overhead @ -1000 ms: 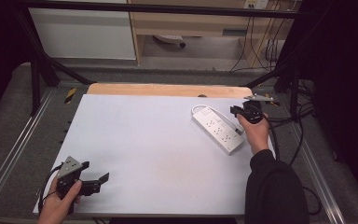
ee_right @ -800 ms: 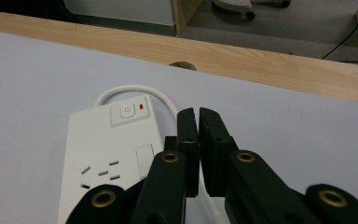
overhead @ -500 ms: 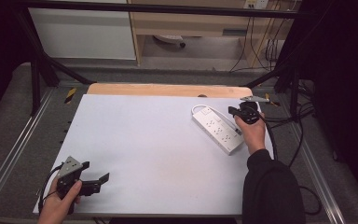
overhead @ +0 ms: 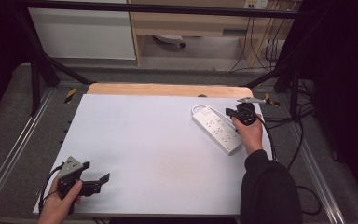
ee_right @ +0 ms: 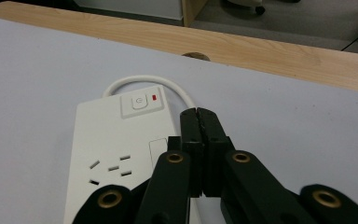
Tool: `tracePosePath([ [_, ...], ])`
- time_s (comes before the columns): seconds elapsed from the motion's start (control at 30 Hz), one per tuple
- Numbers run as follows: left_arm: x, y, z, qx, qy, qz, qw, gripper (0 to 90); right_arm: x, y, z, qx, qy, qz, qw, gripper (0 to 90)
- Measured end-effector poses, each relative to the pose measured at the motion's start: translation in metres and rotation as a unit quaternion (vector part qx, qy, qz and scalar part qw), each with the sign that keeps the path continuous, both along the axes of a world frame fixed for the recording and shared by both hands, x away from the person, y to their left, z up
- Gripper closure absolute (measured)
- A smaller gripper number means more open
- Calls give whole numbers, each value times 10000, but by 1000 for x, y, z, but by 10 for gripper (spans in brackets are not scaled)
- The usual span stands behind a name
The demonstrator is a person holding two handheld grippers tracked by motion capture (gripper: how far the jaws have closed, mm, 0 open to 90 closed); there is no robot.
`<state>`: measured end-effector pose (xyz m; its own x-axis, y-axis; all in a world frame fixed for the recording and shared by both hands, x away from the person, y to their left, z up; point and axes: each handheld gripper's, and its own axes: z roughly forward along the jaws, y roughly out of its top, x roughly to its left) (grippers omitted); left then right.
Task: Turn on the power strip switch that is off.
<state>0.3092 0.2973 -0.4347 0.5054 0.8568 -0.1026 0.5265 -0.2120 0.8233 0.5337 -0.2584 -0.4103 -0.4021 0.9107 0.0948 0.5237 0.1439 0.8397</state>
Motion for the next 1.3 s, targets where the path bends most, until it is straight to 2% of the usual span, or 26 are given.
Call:
tracePosePath([
  [0.8, 0, -1, 0, 15, -5, 7, 10000, 68, -1, 12, -14, 113, 129, 42, 9998, 900],
  [1.3, 0, -1, 0, 34, -4, 0, 10000, 67, -19, 5, -24, 176, 220, 53, 9996, 900],
])
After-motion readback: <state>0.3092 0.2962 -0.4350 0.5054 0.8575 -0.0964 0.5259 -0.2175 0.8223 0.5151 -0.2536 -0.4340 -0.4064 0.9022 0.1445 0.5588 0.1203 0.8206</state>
